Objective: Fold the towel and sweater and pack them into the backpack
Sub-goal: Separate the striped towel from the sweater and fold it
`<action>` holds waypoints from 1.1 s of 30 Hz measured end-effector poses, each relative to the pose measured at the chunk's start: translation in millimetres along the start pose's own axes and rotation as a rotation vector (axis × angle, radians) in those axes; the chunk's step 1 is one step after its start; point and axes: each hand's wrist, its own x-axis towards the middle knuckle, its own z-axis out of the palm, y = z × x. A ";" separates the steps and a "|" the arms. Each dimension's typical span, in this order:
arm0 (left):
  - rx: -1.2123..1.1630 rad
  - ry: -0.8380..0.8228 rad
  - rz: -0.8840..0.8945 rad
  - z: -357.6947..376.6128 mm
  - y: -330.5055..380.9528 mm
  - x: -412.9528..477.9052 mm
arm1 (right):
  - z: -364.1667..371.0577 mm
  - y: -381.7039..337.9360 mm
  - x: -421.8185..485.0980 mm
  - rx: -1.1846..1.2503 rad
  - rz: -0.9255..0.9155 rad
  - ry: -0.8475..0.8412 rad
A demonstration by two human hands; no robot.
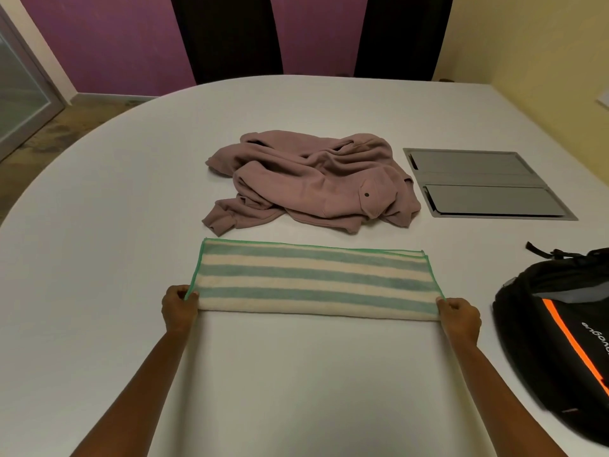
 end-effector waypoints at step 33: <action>0.268 -0.447 0.448 33.0 12.4 -33.5 | 6.6 -98.5 -36.6 0.740 0.250 -0.585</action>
